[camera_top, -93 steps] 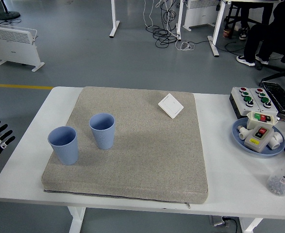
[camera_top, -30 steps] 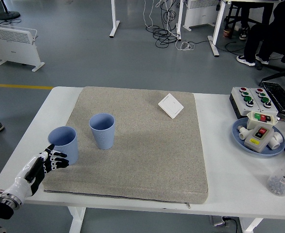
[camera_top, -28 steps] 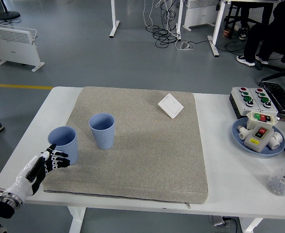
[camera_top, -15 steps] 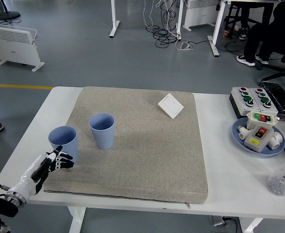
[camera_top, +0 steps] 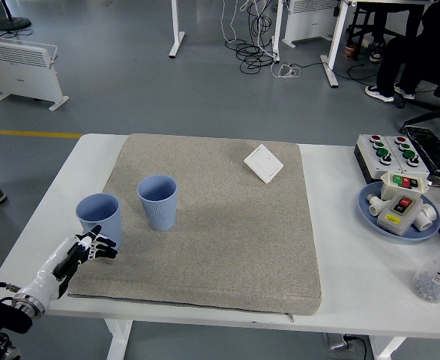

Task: Push cup pick cup insert cup

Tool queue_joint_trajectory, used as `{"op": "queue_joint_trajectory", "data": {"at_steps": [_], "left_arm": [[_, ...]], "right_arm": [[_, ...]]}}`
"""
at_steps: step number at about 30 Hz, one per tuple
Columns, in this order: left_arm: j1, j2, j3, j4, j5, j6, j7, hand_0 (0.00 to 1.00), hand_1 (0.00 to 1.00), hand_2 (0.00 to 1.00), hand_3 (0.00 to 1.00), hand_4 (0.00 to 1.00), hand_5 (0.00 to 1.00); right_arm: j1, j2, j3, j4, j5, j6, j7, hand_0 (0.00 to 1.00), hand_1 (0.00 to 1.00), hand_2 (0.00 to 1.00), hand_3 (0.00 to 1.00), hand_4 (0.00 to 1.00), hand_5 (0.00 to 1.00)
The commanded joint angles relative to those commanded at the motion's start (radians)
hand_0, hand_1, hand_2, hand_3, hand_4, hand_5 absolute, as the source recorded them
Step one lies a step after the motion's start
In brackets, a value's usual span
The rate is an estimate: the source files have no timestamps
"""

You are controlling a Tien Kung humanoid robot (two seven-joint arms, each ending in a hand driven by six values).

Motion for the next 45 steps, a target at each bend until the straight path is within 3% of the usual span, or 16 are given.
{"op": "queue_joint_trajectory", "data": {"at_steps": [13,24,45], "left_arm": [[-0.034,-0.002,0.009,0.046,0.083,0.024,-0.040,0.723,0.555,0.482,0.473,0.612,0.998],[-0.069,0.012,0.024,0.079,0.119,0.035,-0.064,0.749,0.568,0.492,0.473,0.612,0.998],[-0.146,0.012,0.047,0.174,0.190,0.053,-0.112,0.765,0.579,0.496,0.476,0.615,0.998]], "right_arm": [[-0.002,0.000,-0.002,0.000,-0.002,0.001,-0.001,0.775,0.689,0.690,0.568,0.132,0.475],[-0.002,0.002,-0.005,0.000,0.001,0.001,-0.001,0.775,0.688,0.690,0.568,0.132,0.475],[-0.004,0.007,-0.008,0.000,-0.003,0.001,-0.003,0.775,0.687,0.689,0.568,0.132,0.476]]}}
